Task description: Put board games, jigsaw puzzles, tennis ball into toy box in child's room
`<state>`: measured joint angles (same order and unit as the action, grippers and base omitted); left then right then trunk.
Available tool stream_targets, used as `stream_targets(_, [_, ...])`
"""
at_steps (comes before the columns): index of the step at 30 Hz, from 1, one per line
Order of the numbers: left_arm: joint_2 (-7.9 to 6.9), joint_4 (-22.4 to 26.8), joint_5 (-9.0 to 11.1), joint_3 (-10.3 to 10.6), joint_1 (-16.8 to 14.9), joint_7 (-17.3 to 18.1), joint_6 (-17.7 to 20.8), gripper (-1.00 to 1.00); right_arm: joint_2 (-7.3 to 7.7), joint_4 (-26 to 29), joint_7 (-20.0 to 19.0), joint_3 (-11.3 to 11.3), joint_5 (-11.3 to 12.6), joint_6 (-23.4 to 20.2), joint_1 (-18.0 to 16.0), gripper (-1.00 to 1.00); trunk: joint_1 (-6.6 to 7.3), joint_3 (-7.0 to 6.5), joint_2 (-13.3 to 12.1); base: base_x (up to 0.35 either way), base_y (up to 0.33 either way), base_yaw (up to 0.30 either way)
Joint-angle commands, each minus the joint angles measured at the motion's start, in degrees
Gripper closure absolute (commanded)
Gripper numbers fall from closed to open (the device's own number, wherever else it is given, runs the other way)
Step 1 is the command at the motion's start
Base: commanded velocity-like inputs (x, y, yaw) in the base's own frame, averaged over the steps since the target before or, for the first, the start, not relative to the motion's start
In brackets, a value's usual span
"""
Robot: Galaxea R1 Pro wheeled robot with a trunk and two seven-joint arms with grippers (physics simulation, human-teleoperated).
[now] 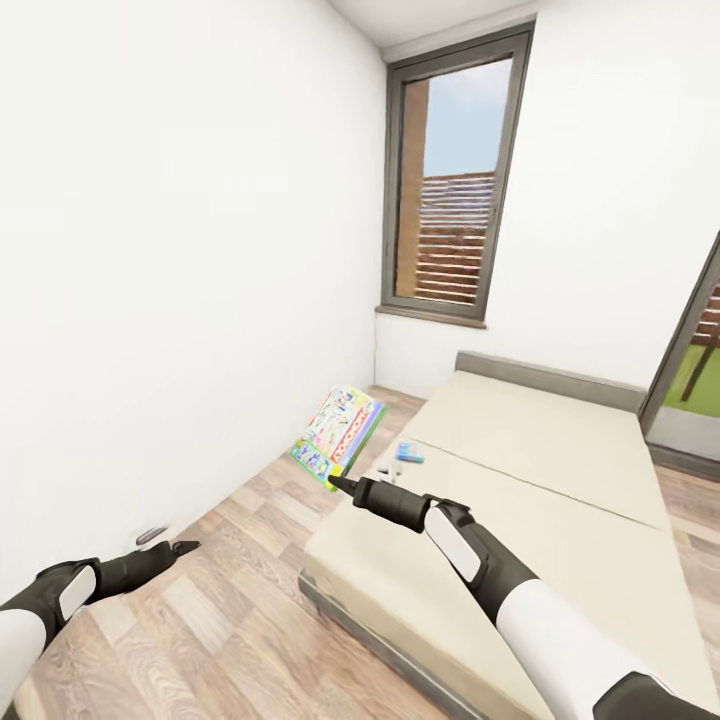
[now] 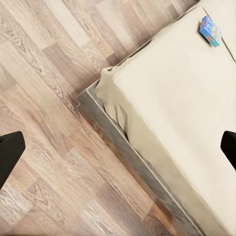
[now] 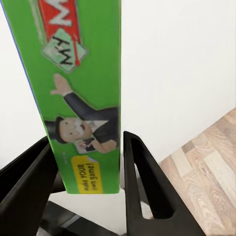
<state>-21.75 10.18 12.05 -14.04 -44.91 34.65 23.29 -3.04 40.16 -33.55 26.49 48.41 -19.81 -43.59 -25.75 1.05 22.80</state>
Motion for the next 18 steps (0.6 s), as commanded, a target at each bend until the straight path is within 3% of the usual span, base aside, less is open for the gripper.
stream_targets(1, [-0.01, 0.01, 0.50, -0.02, -0.03, 0.04, 0.53, -1.00, 0.06, 0.01, 0.00, 0.05, 0.63, -0.43, -0.06, 1.00, -0.03, 0.11, 0.12, -0.009, -0.181, 0.288])
stream_targets(18, [0.29, 0.01, 0.44, -0.03, -0.04, 0.06, 0.44, -1.00, -0.24, 0.01, -0.03, 0.05, 0.55, -0.41, -0.07, 1.00, -0.03, 0.11, 0.12, -0.001, -0.022, 0.288])
